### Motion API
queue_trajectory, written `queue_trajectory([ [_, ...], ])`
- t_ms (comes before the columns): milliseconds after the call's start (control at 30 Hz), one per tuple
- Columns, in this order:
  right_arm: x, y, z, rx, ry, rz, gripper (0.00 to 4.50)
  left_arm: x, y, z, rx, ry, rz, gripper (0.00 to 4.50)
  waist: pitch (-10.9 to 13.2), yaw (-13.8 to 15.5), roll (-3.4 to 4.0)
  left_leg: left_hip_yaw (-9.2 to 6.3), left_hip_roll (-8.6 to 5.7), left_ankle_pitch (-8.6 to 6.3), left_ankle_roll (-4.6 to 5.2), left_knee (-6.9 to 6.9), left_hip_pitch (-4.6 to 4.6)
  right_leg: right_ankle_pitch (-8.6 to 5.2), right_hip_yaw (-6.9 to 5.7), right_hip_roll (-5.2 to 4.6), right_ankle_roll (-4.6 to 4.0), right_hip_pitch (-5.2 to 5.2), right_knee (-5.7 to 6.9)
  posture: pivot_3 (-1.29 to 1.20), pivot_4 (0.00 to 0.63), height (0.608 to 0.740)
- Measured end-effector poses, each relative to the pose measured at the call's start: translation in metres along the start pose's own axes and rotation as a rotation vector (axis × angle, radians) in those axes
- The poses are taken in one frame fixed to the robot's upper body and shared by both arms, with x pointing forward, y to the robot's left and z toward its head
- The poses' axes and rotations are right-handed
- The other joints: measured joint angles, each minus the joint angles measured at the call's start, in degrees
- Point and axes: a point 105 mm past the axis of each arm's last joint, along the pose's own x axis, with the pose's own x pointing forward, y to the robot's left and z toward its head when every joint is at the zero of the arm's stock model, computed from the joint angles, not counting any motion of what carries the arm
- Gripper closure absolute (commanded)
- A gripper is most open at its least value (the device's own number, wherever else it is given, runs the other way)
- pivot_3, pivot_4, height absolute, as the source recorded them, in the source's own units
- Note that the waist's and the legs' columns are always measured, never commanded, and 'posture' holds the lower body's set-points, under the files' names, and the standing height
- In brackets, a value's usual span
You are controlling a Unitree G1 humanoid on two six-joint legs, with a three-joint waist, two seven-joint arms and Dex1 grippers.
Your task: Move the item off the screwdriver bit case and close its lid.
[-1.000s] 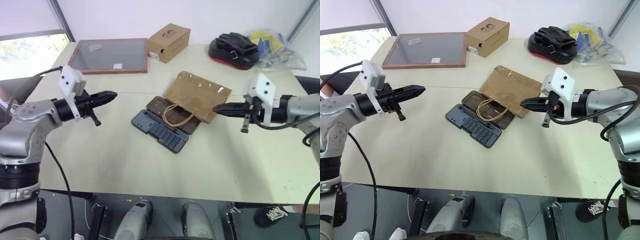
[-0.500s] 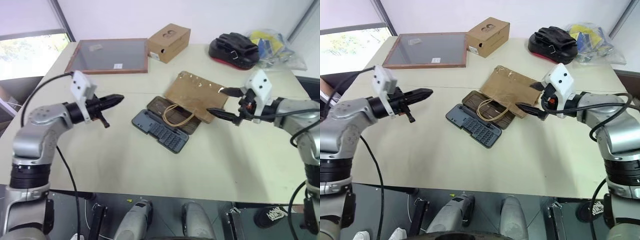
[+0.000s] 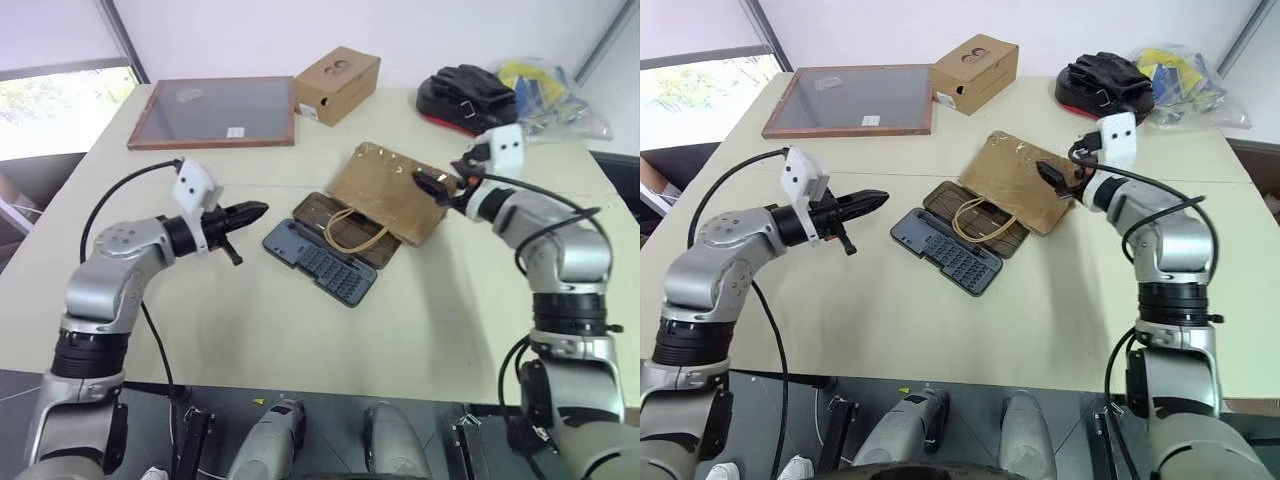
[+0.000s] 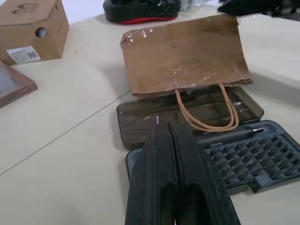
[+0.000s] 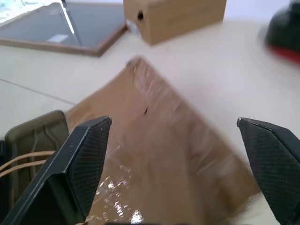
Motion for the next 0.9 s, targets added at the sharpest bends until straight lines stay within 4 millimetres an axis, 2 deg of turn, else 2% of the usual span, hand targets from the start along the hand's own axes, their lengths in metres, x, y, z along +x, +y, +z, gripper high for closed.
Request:
queue_trajectory([
  [200, 0.009, -0.003, -0.018, 0.003, 0.033, -0.019, 0.02, -0.001, 0.000, -0.002, 0.004, 0.005, 0.021, 4.50, 0.00, -0.23, 0.01, -0.01, 0.01, 0.00, 0.00, 0.00, 0.01, 0.00, 0.01, 0.03, 0.00, -0.01, 0.03, 0.00, 0.150, 0.740],
  [333, 0.011, -0.007, -0.019, -0.021, 0.020, -0.038, 0.02, -0.003, -0.001, -0.003, 0.009, 0.009, 0.034, 4.50, -0.01, -0.23, 0.01, 0.00, 0.00, 0.00, 0.00, 0.01, 0.01, 0.00, 0.05, 0.04, 0.00, -0.01, 0.04, 0.00, 0.150, 0.740],
  [400, 0.012, -0.011, -0.013, -0.039, -0.013, -0.057, 0.02, -0.004, -0.003, -0.004, 0.011, 0.012, 0.038, 4.50, -0.01, -0.24, 0.02, 0.01, 0.00, 0.01, -0.01, 0.00, 0.01, 0.00, 0.06, 0.05, 0.00, -0.02, 0.04, 0.00, 0.150, 0.740],
  [533, 0.009, -0.017, 0.016, -0.070, -0.109, -0.076, 0.02, -0.005, -0.003, -0.005, 0.011, 0.013, 0.043, 4.50, 0.00, -0.19, 0.02, 0.00, 0.02, 0.01, -0.01, 0.00, 0.01, 0.00, 0.09, 0.10, -0.01, -0.03, 0.04, 0.00, 0.150, 0.740],
  [633, 0.006, -0.021, 0.023, -0.091, -0.129, -0.084, 0.02, -0.004, -0.003, -0.005, 0.010, 0.013, 0.046, 4.50, -0.01, -0.16, 0.01, 0.00, 0.03, 0.00, -0.01, 0.00, 0.01, 0.00, 0.11, 0.12, -0.01, -0.02, 0.03, 0.00, 0.150, 0.740],
  [733, 0.005, -0.022, 0.020, -0.082, -0.119, -0.086, 0.02, -0.003, -0.004, -0.006, 0.007, 0.009, 0.042, 4.50, -0.01, -0.23, 0.01, 0.02, 0.08, 0.00, -0.01, 0.00, 0.01, 0.01, 0.17, 0.18, -0.02, -0.03, 0.03, 0.00, 0.150, 0.740],
  [900, 0.004, -0.028, 0.002, -0.046, -0.060, -0.098, 0.02, -0.001, -0.004, -0.005, 0.008, 0.007, 0.038, 4.50, -0.01, -0.23, 0.01, 0.07, 0.12, 0.01, -0.01, 0.00, 0.03, 0.03, 0.25, 0.24, -0.04, -0.04, 0.04, 0.00, 0.150, 0.740],
])
